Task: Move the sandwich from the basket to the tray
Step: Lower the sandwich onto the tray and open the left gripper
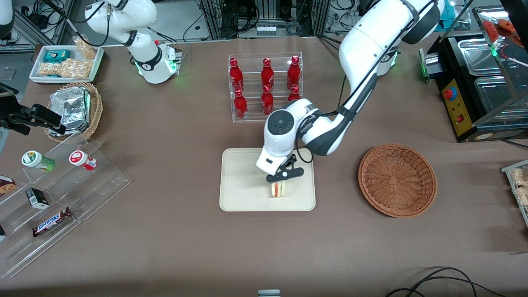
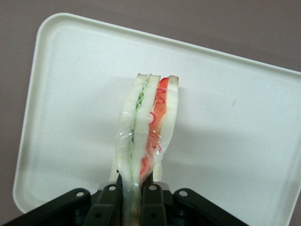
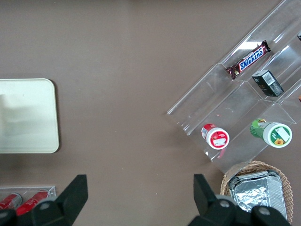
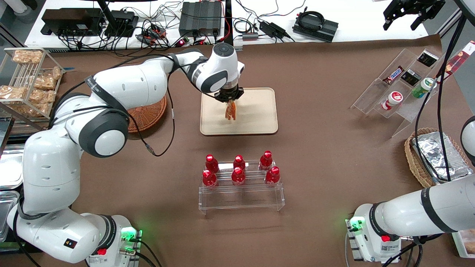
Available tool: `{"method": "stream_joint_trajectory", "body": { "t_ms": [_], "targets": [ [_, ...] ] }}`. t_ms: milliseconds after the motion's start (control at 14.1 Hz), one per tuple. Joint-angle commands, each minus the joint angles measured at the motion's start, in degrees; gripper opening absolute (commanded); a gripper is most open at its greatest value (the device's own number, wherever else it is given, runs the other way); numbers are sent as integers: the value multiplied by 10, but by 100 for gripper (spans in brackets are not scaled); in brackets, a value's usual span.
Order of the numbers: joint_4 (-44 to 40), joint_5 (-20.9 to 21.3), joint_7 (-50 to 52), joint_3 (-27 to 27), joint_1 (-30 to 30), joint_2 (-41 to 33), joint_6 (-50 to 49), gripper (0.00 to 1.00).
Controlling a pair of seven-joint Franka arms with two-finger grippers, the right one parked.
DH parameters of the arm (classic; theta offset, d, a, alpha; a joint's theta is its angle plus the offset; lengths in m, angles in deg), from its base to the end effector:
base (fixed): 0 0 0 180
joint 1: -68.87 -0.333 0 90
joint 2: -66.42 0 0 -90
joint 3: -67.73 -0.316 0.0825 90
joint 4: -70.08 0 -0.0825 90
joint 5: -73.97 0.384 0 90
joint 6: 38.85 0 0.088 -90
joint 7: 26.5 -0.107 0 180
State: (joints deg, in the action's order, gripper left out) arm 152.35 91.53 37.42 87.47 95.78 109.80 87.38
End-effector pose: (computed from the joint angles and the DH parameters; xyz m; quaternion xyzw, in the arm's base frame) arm 0.5425 -0.4877 0.2658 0.9934 0.1102 0.0251 0.0186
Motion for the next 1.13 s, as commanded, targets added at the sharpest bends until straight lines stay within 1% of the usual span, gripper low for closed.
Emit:
{"method": "stream_joint_trajectory", "body": {
  "t_ms": [0,212,354,425,496,566,708,850,1062],
  "targets": [
    [-61,13,11,-1,13,42,-5,9],
    [-55,6,13,-1,18,48,25,10],
    [-56,-6,12,-1,18,56,41,15],
    [-56,-17,10,-1,17,56,46,27],
    [-56,-23,3,-1,15,55,48,81],
    [-56,-27,5,-1,12,50,48,100],
    [-54,-23,4,-1,13,26,41,100],
    [-39,-23,3,-2,11,-14,4,100],
    [-21,-26,-11,-2,-20,-93,-59,100]
  ]
}}
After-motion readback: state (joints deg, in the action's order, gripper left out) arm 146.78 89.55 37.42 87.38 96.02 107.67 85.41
